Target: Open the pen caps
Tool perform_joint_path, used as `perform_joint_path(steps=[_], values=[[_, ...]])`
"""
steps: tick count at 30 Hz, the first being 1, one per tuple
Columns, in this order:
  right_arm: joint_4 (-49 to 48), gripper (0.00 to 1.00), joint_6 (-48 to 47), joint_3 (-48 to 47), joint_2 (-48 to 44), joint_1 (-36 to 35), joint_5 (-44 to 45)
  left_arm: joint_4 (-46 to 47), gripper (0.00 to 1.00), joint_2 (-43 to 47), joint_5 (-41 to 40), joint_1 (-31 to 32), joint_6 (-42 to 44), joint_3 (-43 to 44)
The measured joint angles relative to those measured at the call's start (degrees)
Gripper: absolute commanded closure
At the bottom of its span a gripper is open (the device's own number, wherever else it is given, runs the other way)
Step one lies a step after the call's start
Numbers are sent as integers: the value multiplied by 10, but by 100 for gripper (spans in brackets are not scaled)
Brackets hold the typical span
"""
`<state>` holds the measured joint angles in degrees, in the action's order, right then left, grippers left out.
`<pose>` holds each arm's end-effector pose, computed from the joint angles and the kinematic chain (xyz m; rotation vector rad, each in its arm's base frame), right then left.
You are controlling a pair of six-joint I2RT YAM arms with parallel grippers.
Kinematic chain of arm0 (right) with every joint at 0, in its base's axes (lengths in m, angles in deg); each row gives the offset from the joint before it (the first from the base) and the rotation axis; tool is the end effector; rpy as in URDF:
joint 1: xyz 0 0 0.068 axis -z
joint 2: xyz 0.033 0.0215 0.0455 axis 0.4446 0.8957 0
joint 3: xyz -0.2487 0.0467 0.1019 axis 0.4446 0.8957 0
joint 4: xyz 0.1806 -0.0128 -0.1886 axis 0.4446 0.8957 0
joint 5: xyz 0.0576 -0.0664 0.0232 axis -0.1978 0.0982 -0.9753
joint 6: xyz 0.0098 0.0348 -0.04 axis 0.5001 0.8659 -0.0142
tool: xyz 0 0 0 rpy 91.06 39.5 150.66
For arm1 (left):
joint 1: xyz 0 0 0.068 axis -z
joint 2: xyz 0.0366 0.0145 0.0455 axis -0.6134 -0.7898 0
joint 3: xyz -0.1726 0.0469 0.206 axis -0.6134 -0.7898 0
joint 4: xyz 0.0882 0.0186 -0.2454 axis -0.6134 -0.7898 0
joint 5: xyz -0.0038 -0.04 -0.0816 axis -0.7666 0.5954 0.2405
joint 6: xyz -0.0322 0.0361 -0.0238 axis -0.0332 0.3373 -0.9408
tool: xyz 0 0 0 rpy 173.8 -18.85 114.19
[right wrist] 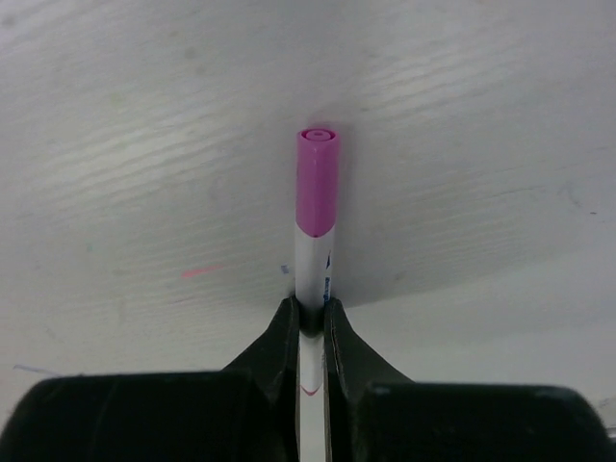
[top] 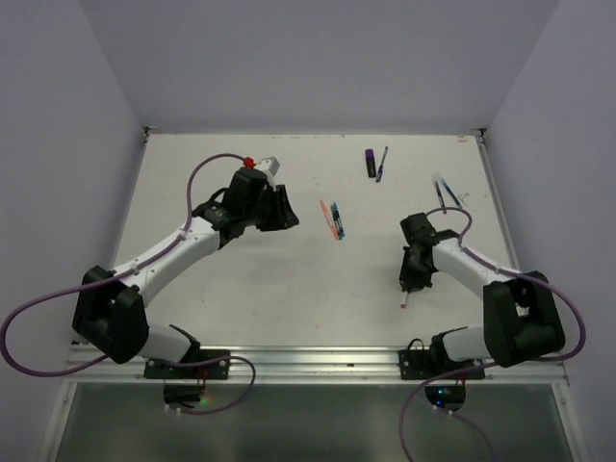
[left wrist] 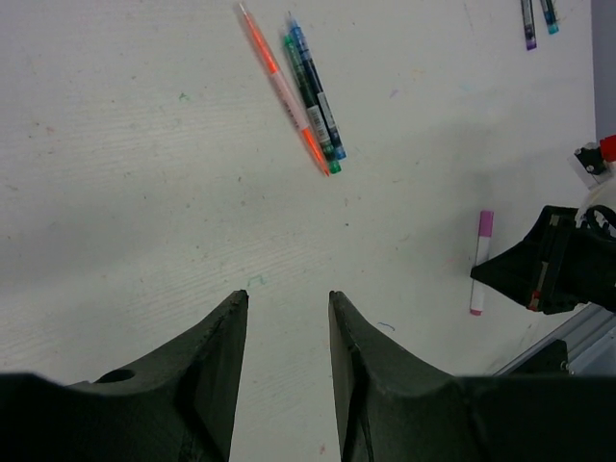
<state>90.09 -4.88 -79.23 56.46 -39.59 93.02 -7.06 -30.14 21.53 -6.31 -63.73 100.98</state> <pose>0.2119 0.0455 0.1560 0.5168 2.8902 -0.0591 0.2663 -0.1688 0.2786 -0.0324 2.3834 -0.7450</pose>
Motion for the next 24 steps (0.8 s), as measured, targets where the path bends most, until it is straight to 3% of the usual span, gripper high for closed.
perform_joint_path(steps=[5, 10, 16, 24], values=[[-25, 100, -32, -21, -52, -86, -19, 6, 59, 16, 14, 0, 0, -29], [-88, 100, -75, -90, -115, -136, -132, 47, 60, 27, 43, 0, -23, -72], [-166, 100, -83, -103, -94, -215, -228, 109, 50, 76, 74, 0, -64, -121], [-219, 100, -63, -106, -42, -293, -252, 167, 53, 82, 90, 5, -93, -133]])
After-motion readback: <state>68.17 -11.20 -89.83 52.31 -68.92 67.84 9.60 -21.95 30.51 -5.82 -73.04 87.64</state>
